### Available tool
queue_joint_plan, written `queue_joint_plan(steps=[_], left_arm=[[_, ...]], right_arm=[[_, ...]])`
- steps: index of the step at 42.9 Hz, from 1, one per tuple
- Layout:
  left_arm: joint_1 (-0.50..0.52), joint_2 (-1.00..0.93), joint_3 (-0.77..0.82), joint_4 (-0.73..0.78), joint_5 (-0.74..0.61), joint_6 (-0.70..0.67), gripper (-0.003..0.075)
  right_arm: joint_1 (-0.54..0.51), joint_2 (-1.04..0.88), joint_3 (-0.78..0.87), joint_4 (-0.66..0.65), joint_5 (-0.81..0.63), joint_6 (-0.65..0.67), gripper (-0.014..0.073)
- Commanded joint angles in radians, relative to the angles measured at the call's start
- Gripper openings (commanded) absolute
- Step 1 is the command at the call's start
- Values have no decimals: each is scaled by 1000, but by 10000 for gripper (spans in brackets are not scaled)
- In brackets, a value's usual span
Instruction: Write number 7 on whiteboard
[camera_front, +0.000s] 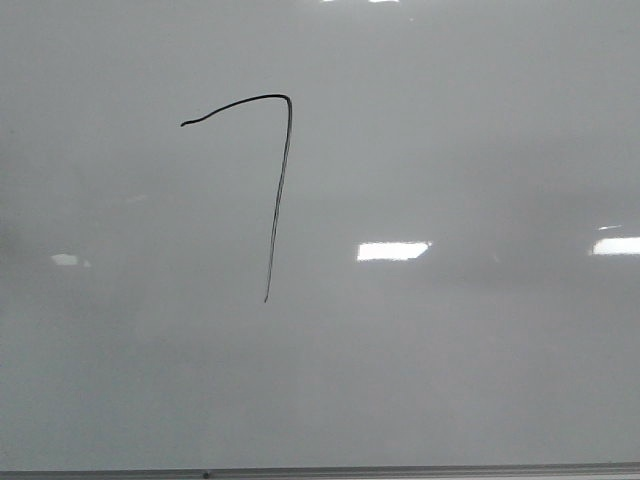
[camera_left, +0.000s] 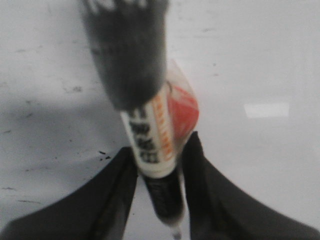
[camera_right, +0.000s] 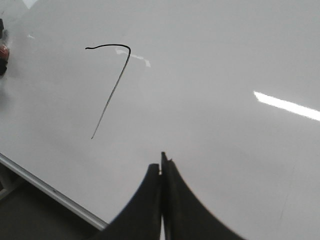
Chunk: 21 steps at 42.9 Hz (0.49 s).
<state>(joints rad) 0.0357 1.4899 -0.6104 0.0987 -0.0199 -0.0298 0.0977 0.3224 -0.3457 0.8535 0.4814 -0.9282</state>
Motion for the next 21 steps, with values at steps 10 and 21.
queue_joint_plan(steps=[10,21], left_arm=[[2,-98,-28,-18,-13,-10,410],[-6,-356,-6,-18,61,-9,395]], right_arm=[[-5,4,-26,36,-54,-1,-69],[-5,4,-26,36,-56,-1,-69]])
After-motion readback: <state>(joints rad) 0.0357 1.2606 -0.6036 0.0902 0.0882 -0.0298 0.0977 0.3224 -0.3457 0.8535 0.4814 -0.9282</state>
